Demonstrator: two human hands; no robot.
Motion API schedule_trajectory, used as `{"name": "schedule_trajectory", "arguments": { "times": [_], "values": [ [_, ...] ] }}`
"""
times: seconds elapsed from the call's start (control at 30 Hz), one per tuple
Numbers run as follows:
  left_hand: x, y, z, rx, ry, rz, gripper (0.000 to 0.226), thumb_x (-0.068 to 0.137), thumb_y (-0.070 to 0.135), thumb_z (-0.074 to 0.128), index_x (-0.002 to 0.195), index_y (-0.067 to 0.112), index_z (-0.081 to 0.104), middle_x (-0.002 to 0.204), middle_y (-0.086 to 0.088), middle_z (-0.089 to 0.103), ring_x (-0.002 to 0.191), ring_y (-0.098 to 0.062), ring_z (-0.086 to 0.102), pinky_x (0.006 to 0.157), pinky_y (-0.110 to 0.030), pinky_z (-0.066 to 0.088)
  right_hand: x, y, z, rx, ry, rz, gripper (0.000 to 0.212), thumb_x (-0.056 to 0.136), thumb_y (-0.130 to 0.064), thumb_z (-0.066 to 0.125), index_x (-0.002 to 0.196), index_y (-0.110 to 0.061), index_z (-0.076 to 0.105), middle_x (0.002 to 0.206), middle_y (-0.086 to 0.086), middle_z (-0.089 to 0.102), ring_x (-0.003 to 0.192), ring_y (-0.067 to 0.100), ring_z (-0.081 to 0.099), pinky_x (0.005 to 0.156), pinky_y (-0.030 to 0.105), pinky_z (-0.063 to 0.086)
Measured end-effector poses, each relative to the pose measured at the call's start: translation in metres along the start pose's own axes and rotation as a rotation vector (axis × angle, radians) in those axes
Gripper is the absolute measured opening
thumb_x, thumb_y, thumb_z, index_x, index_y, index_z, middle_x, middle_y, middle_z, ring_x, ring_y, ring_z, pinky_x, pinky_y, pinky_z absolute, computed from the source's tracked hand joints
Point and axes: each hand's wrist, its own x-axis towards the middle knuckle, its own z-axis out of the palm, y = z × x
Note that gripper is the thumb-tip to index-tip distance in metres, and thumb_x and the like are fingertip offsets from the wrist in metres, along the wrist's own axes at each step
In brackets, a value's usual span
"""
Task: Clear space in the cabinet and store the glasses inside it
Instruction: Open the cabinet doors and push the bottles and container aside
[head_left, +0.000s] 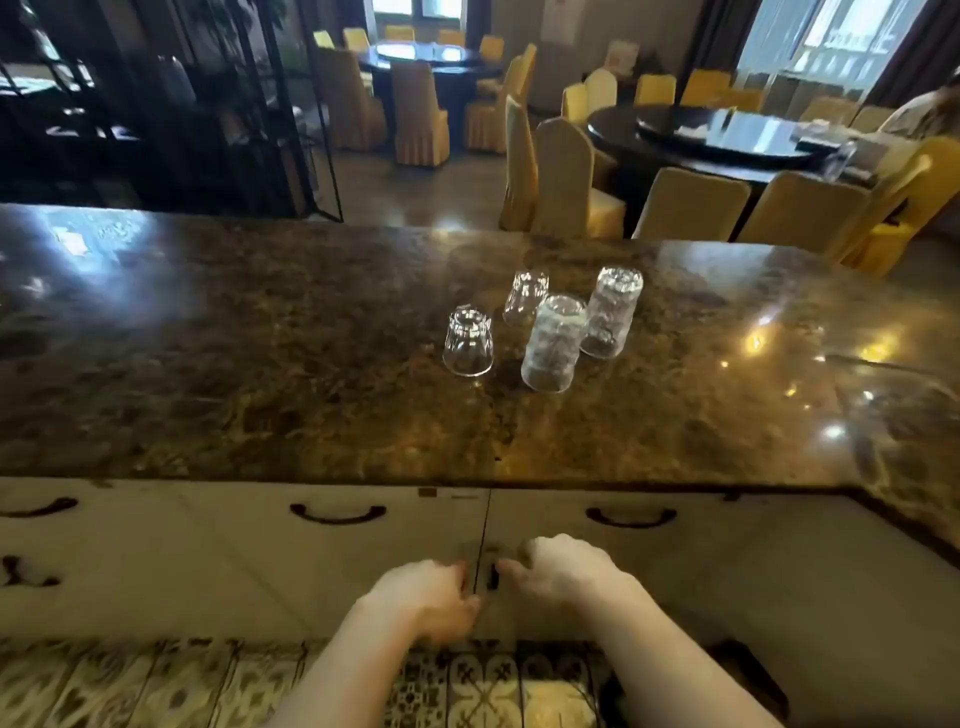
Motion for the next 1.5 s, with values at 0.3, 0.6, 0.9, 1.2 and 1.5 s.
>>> {"name": "schedule_trajectory", "arguments": {
  "times": [0.3,0.6,0.9,1.2,1.5],
  "values": [
    [0.083,-0.044,0.077,-0.013,0.011,-0.011,0.064,0.091,0.064,0.038,0.147,0.035,0.034,0.153,0.004,0.04,0.134,-0.021,0.043,0.104,-0.034,0.038,0.084,0.031,0.085,-0.003,-0.04,-0.045,0.051,0.101,-0.047,0.041,0.147,-0.025,0.038,0.144,0.005,0.049,0.125,0.031,0.052,0.098,0.042,0.048],
    [0.195,-0.077,0.146,-0.325,0.284,0.003,0.066,0.092,0.049,0.053,0.147,0.033,0.02,0.147,0.001,0.041,0.129,-0.021,0.045,0.103,-0.037,0.043,0.189,0.054,0.189,0.634,0.173,-0.024,0.045,0.09,-0.032,0.061,0.132,-0.031,0.045,0.13,0.0,0.058,0.107,0.017,0.06,0.089,0.036,0.054],
    [0.218,-0.093,0.191,-0.649,0.379,0.031,0.054,0.083,0.03,0.064,0.121,0.04,0.026,0.119,0.009,0.055,0.099,-0.014,0.06,0.082,-0.041,0.055,0.224,0.05,0.247,1.091,0.4,0.047,0.033,0.092,-0.019,0.068,0.109,-0.037,0.045,0.108,-0.019,0.058,0.09,-0.025,0.054,0.066,0.002,0.046],
    [0.176,-0.118,0.22,-0.511,0.289,0.137,0.05,0.085,0.041,0.066,0.112,0.04,0.024,0.114,0.014,0.049,0.083,-0.006,0.059,0.067,-0.027,0.051,0.181,0.057,0.271,1.081,0.386,0.039,0.044,0.089,-0.022,0.072,0.12,-0.031,0.042,0.119,-0.009,0.056,0.101,-0.009,0.057,0.072,0.017,0.051],
    [0.085,-0.144,0.282,-0.538,0.281,0.024,0.047,0.079,0.045,0.068,0.103,0.043,0.027,0.096,0.01,0.052,0.075,-0.003,0.055,0.06,-0.019,0.043,0.096,0.102,0.312,1.034,0.255,0.056,0.045,0.088,-0.026,0.074,0.116,-0.039,0.042,0.121,-0.02,0.054,0.114,0.01,0.052,0.092,0.034,0.043]
  ]
}}
